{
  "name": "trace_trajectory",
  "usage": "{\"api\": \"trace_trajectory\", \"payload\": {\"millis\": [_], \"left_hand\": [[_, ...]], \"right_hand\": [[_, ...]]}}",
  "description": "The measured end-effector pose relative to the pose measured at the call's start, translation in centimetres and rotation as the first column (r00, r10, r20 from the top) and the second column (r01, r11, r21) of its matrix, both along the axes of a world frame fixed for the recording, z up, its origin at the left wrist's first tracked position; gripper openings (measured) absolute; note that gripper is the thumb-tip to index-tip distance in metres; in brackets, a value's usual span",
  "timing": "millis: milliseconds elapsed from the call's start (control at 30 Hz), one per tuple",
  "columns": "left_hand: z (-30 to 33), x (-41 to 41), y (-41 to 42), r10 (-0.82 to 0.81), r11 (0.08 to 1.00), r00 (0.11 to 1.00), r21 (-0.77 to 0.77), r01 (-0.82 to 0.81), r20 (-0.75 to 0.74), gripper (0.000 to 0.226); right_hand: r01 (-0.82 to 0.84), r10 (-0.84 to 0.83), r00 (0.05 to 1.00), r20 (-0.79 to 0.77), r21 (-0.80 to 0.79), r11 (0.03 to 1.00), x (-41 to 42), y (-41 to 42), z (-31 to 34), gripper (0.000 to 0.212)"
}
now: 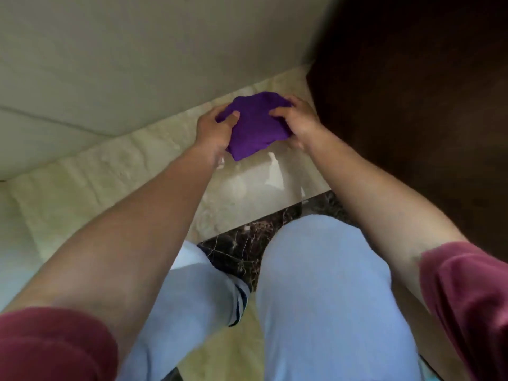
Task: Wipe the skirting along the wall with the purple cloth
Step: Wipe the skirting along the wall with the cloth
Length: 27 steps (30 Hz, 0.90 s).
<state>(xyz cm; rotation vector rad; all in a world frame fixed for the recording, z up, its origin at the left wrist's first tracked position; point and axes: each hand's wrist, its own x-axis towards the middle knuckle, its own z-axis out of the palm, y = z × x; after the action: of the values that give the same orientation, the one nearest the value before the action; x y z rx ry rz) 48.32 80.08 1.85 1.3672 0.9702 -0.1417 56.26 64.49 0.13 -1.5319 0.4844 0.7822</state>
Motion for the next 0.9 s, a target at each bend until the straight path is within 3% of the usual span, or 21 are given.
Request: {"api": "trace_trajectory", "payload": {"millis": [167,233,267,333,400,467,500,567,633,667,733,900], "left_hand": [[-6.9,1.7,0.7,0.023,0.999,1.0,0.035,-0.023,0.012,0.025],[-8.5,2.3,1.4,-0.055,0.974,0.998,0.22,0.06,-0.031,0.03],[-9.0,2.2,1.9,-0.118,0.911,0.989,0.386,0.144,-0.089,0.032],[-9.3,0.8,3.0,-0.208,0.683,0.958,0.672,0.287,-0.197,0.033],[-9.0,-1.6,3.8,-0.236,0.532,0.926,0.758,0.376,-0.294,0.037],[-8.9,-4.3,4.9,-0.236,0.467,0.881,0.748,0.472,-0.409,0.044],[-8.9,-5.7,5.4,-0.243,0.44,0.846,0.724,0.532,-0.474,0.048],[-8.9,-8.5,6.1,-0.272,0.409,0.75,0.633,0.658,-0.604,0.055],[-9.2,-10.7,6.2,-0.345,0.387,0.619,0.494,0.778,-0.705,0.063],[-9.1,-11.7,6.1,-0.372,0.39,0.571,0.435,0.812,-0.732,0.067],[-8.9,-13.0,6.3,-0.398,0.421,0.531,0.366,0.83,-0.748,0.069],[-7.7,-15.8,8.0,-0.388,0.553,0.548,0.289,0.782,-0.741,0.072]], "right_hand": [[0.04,-0.033,0.996,0.087,-0.087,0.995,1.9,1.3,-7.1,0.028],[0.049,-0.035,0.99,0.134,-0.1,0.994,2.4,1.9,-8.7,0.028],[0.041,-0.02,0.985,0.171,-0.117,0.992,2.6,2.5,-9.2,0.026],[-0.014,0.085,0.965,0.248,-0.275,0.961,2.9,2.9,-9.2,0.035],[-0.053,0.325,0.876,0.356,-0.599,0.799,2.7,2.2,-8.0,0.061],[-0.034,0.596,0.674,0.436,-0.788,0.614,1.4,2.4,-6.4,0.067],[-0.106,0.726,0.548,0.416,-0.826,0.553,0.4,3.0,-5.8,0.065],[-0.373,0.927,0.283,0.246,-0.862,0.343,-1.7,4.6,-5.9,0.062],[-0.491,0.993,0.112,0.039,-0.867,0.089,-2.4,4.8,-7.1,0.062],[-0.495,0.997,0.078,-0.001,-0.868,0.037,-2.0,4.4,-7.3,0.061],[-0.478,0.992,0.128,0.025,-0.874,0.084,0.0,2.9,-7.6,0.057],[-0.397,0.965,0.262,0.026,-0.908,0.133,6.1,-1.9,-8.1,0.056]]}}
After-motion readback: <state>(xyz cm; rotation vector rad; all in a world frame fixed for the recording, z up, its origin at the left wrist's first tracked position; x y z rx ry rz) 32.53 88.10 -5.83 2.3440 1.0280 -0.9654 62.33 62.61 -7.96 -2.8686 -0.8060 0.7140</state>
